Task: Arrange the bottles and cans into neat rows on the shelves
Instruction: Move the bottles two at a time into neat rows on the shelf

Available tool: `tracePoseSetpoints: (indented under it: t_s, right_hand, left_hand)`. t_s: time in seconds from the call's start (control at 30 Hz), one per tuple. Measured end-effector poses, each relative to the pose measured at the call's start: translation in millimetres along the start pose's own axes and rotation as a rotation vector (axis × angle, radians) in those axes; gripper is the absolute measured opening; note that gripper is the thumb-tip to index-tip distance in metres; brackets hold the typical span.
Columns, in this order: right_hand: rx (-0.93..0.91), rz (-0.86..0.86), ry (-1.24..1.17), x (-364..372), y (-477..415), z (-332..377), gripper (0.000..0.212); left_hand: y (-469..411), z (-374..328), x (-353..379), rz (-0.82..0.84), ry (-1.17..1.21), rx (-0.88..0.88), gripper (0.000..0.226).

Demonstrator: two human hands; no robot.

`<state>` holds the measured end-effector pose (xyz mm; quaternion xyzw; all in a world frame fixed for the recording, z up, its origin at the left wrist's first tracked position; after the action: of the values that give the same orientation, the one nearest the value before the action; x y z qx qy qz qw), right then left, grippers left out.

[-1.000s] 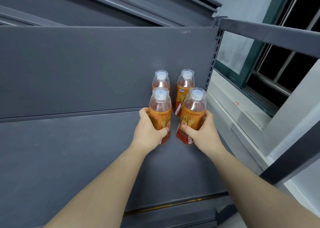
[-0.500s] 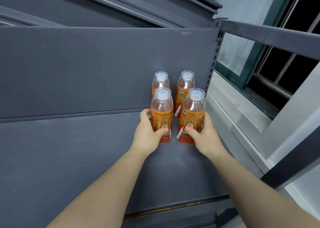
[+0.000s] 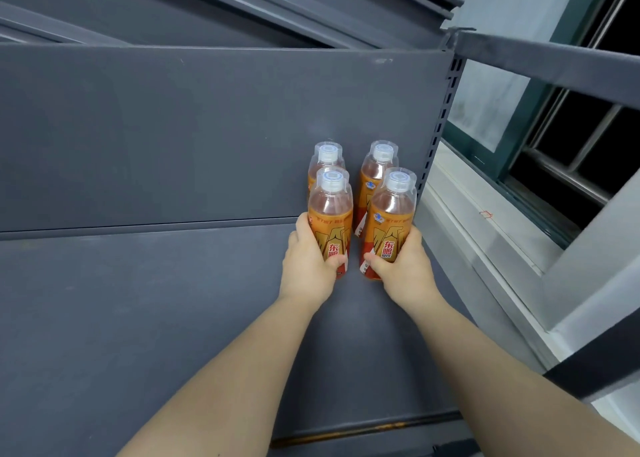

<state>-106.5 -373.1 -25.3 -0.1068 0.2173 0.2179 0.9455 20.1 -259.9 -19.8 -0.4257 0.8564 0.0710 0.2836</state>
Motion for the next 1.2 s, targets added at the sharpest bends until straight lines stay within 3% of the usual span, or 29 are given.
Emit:
tracePoseSetpoints:
  t_s: [0.93,1.13,1.2]
  right_hand:
    - [0.051,0.119,-0.034,13,-28,1,0.074]
    - [0.110,0.110,-0.035,11,-23,1,0.100]
    - [0.137,0.073,-0.011,7,-17,2,0.099]
  left_hand:
    - [-21,4,14,0.024,0.013,-0.057,0.080]
    - [-12,3,9,0.045,0.070,-0.127,0.096]
    - [-6,4,4,0.058,0.066,-0.156,0.100]
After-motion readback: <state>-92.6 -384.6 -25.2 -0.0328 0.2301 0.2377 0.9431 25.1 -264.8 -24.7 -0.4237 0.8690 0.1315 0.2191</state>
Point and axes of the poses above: each hand's wrist, its own y-axis away from the middle knuckle, its own x-axis out of the palm, z = x × y, the point moved 3 cm from there along -y, towards the middle knuckle, and after that the axes turned 2 degrees about -y, right-handed, at the moved point
